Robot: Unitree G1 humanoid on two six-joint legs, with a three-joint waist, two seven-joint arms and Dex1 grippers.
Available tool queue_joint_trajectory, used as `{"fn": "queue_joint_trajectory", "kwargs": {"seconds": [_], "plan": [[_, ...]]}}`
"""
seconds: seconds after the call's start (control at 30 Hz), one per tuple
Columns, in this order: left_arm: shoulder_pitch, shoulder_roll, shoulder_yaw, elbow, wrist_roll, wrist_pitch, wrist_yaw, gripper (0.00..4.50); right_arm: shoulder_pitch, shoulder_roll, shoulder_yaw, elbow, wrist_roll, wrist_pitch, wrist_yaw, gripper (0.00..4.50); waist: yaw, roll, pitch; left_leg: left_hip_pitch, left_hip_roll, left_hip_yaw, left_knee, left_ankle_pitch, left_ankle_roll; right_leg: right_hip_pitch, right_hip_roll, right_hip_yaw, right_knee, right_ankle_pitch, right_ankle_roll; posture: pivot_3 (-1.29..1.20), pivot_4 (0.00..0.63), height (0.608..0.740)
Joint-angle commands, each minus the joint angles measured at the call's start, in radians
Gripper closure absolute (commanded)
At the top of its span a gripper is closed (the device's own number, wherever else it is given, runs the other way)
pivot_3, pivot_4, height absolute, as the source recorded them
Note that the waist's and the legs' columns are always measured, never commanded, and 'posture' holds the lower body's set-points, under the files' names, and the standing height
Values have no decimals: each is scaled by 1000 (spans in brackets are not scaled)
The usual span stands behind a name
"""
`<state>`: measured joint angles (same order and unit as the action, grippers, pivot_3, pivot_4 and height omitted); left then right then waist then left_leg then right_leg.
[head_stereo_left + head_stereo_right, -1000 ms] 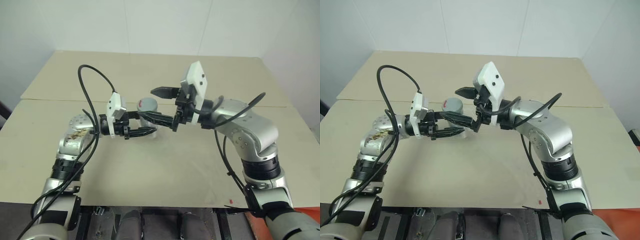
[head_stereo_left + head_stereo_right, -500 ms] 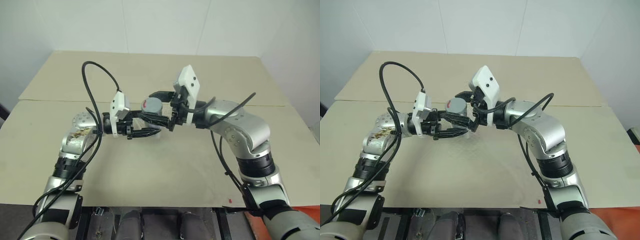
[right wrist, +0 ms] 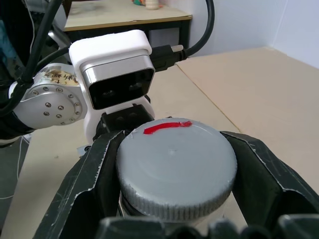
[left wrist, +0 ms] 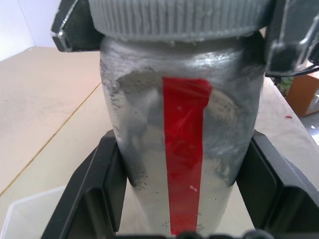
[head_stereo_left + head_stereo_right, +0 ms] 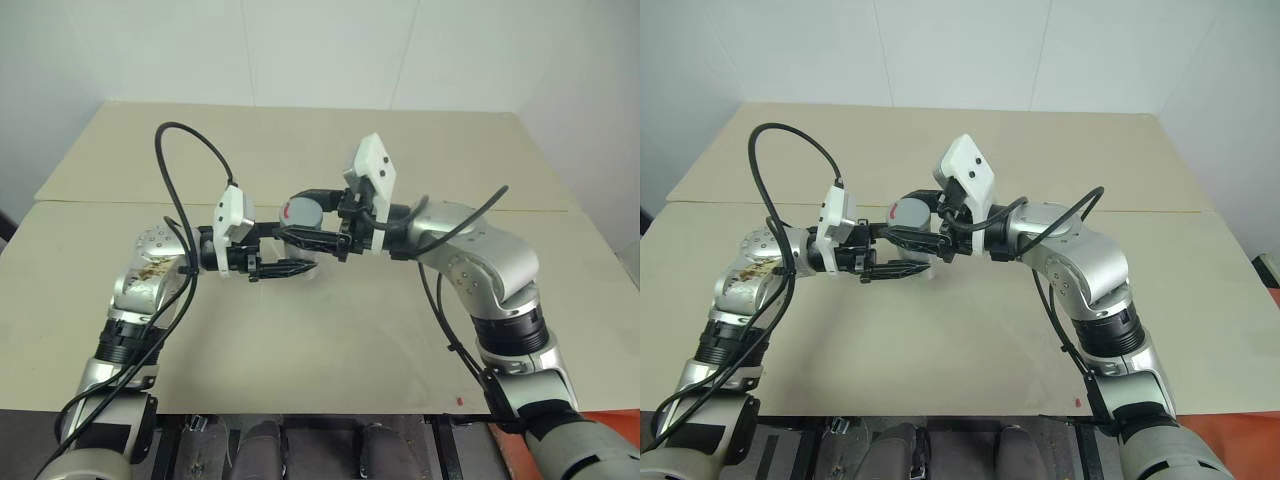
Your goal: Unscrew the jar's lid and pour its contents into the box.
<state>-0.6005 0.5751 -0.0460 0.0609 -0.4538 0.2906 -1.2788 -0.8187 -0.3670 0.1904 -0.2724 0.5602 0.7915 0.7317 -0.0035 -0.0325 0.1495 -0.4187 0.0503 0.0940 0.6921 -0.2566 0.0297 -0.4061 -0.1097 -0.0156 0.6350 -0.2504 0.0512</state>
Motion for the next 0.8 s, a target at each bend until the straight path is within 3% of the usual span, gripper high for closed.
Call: {"fn": "queue_joint_trajectory", "kwargs": {"seconds": [0.03, 0.37, 0.8], "plan": [[34, 43, 32, -75, -38, 9, -33, 1762, -9, -3, -16, -44, 28, -31, 52, 1555, -2, 0, 0, 0, 0, 0, 0, 0, 0, 0, 0, 0, 0, 0, 0, 0, 150, 740], [91, 69, 33, -166, -111, 36, -67, 1762, 12, -25, 8, -44, 82, -77, 262, 1555, 0, 0, 0, 0, 0, -2, 0, 0, 0, 0, 0, -1, 0, 0, 0, 0, 150, 740], [17, -16, -55, -150, -125, 23, -188, 1762, -9, -58, 27, -7, 150, -93, 551, 1555, 4, 0, 0, -1, 0, -1, 1, 0, 0, 0, 0, -1, 0, 0, 0, 0, 150, 740]]}}
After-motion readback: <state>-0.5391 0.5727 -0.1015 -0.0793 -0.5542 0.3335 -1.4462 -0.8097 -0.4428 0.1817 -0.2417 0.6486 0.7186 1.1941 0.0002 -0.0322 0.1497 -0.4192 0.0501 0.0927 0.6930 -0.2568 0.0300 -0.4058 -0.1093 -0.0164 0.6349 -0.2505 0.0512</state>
